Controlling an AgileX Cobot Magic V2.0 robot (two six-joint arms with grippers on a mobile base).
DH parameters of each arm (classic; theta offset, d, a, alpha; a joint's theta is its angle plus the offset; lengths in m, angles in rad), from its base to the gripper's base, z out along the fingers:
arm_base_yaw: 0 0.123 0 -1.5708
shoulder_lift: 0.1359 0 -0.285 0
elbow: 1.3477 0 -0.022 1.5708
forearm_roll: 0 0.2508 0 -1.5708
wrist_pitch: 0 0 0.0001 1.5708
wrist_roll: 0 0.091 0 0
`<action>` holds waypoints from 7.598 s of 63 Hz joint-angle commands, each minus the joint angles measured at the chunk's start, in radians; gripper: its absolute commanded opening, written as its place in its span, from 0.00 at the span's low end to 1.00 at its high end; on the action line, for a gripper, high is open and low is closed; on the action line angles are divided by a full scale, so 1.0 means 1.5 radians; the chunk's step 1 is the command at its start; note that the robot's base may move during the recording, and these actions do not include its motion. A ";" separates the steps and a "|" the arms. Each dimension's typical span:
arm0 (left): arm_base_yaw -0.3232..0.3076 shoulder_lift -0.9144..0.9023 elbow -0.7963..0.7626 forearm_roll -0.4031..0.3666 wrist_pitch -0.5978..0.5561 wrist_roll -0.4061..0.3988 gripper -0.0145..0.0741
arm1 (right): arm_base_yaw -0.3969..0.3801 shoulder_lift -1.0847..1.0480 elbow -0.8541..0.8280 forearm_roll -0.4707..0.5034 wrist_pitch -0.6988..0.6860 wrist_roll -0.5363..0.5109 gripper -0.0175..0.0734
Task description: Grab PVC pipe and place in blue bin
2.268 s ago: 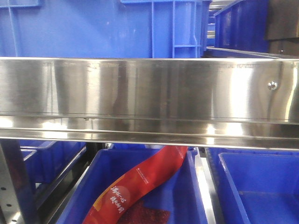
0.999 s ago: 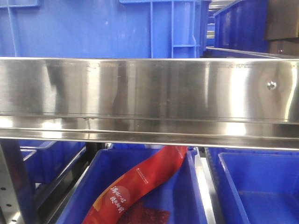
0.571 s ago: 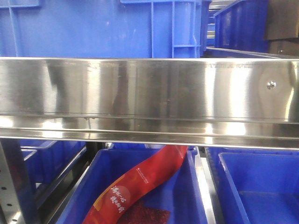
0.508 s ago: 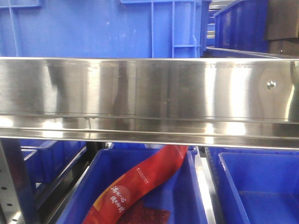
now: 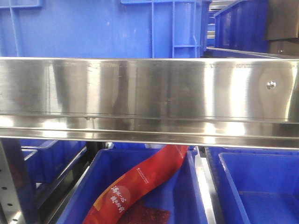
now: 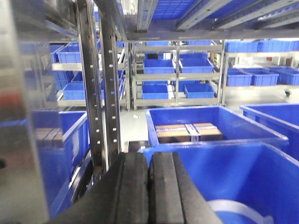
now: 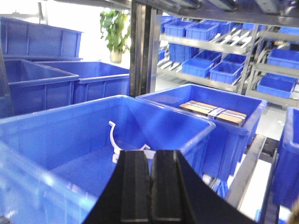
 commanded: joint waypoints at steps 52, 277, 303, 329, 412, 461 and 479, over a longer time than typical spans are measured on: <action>0.005 -0.320 0.375 -0.008 -0.060 0.000 0.04 | -0.043 -0.137 0.244 -0.009 -0.031 0.045 0.01; 0.005 -0.679 0.613 -0.012 0.042 0.000 0.04 | -0.067 -0.379 0.528 -0.015 -0.150 0.084 0.01; 0.027 -0.679 0.709 -0.029 -0.088 0.000 0.04 | -0.067 -0.379 0.528 -0.015 -0.150 0.084 0.01; 0.141 -0.679 0.724 -0.047 -0.122 0.000 0.04 | -0.067 -0.379 0.528 -0.015 -0.150 0.084 0.01; 0.183 -0.690 0.808 -0.074 -0.131 0.000 0.04 | -0.067 -0.379 0.528 -0.015 -0.150 0.084 0.01; 0.183 -0.724 0.820 -0.074 -0.115 0.000 0.04 | -0.067 -0.379 0.528 -0.015 -0.150 0.084 0.01; 0.183 -0.724 0.820 -0.074 -0.115 0.000 0.04 | -0.067 -0.379 0.528 -0.015 -0.150 0.084 0.01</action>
